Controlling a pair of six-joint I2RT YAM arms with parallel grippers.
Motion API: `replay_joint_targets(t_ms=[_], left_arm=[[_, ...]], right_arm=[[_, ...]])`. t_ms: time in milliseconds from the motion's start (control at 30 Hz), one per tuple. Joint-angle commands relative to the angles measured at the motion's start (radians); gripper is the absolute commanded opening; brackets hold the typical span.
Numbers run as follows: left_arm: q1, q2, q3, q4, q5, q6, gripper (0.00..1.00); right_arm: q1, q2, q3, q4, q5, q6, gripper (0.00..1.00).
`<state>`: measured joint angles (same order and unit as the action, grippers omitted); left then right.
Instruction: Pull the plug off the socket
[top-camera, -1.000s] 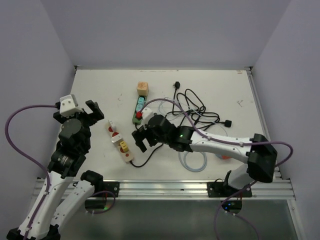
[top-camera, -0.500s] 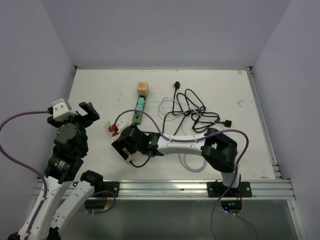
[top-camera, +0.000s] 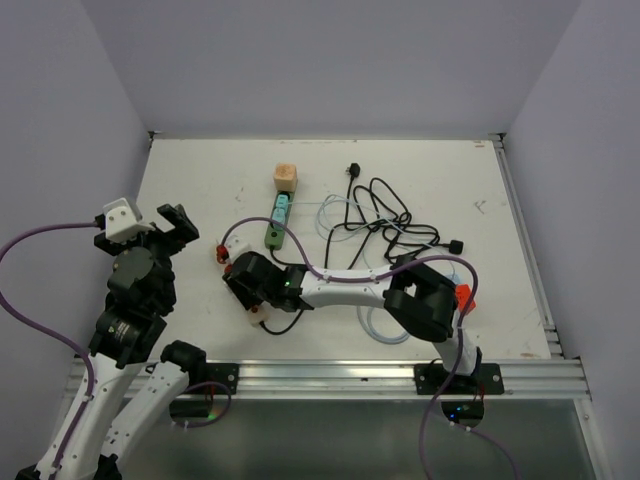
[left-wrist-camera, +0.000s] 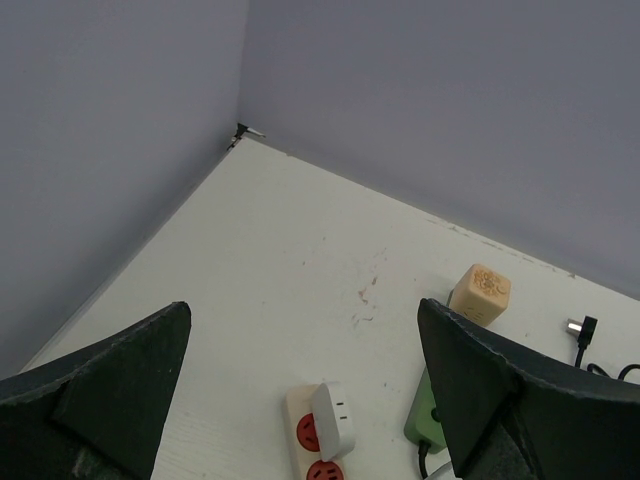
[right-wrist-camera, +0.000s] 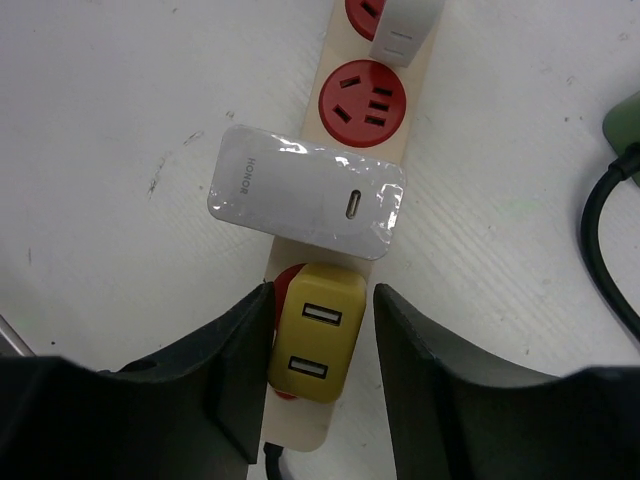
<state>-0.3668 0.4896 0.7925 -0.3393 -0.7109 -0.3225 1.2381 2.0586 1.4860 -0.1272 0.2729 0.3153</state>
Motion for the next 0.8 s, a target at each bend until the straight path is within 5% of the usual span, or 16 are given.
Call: replay_joint_targets(t_ms=[0,333,533,767], left_arm=[[0.005,-0.008,0.011,0.005,-0.010,-0.015,1.00],[0.003,0.001,0.008,0.005,0.001,-0.015,1.00],[0.003,0.010,0.007,0.006,0.010,-0.013,1.00],[0.003,0.027,0.008,0.020,0.123,0.020,1.00]], right_arm=[[0.003,0.000,0.025,-0.006,0.029,0.042,0.46],[0.001,-0.014,0.011,-0.081,0.066,0.059,0.35],[0.001,-0.061,0.031,-0.183,0.152,0.062,0.03],[-0.025,-0.248,-0.098,-0.192,0.198,0.021,0.00]])
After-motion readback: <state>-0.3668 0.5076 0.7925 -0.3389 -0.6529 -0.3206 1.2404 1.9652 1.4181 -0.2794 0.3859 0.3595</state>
